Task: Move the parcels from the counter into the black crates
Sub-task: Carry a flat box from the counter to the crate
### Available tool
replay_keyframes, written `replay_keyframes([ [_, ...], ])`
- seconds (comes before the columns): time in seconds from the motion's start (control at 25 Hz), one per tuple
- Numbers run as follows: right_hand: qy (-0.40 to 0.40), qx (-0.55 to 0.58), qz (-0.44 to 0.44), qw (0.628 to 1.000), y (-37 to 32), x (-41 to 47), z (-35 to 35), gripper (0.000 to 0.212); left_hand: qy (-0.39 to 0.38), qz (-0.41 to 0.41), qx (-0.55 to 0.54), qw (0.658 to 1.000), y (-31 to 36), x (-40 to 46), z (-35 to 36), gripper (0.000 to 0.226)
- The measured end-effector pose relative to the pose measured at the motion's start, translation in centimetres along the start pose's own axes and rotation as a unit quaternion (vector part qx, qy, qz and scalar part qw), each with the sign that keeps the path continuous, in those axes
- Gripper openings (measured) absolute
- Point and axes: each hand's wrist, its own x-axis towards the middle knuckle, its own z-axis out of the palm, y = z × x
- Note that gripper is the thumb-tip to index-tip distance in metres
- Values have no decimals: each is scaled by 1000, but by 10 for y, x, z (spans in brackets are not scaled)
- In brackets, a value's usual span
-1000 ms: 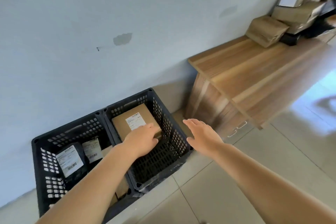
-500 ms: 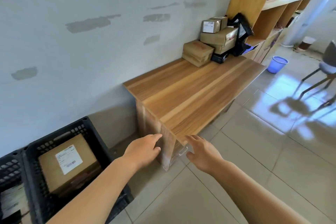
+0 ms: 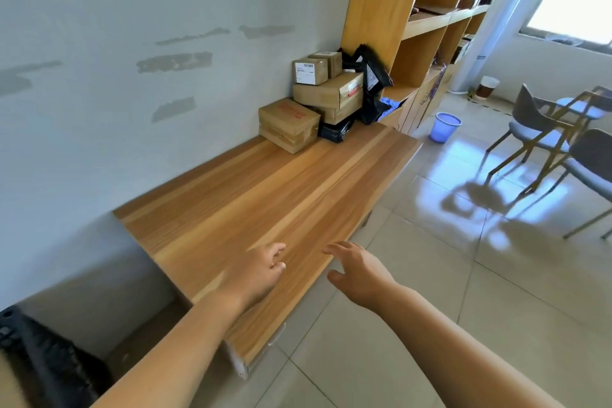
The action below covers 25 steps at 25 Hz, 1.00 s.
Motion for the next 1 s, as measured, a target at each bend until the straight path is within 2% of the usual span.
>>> replay_keyframes([
  [0.28, 16, 4, 28, 999, 82, 102, -81, 45, -12, -7, -12, 1000, 59, 141, -4, 42],
  [0.48, -10, 0, 10, 1000, 147, 167, -113, 45, -10, -44, 7, 999, 82, 216, 8, 43],
  [0.76, -61, -47, -76, 994, 239, 254, -190, 45, 65, -86, -13, 994, 152, 322, 32, 41],
  [0.92, -77, -53, -100, 991, 286, 298, -232, 44, 90, -127, -99, 983, 183, 364, 56, 46],
  [1.0, -85, -34, -105, 990, 303, 324, -242, 42, 98, -154, -96, 978, 188, 378, 63, 42],
])
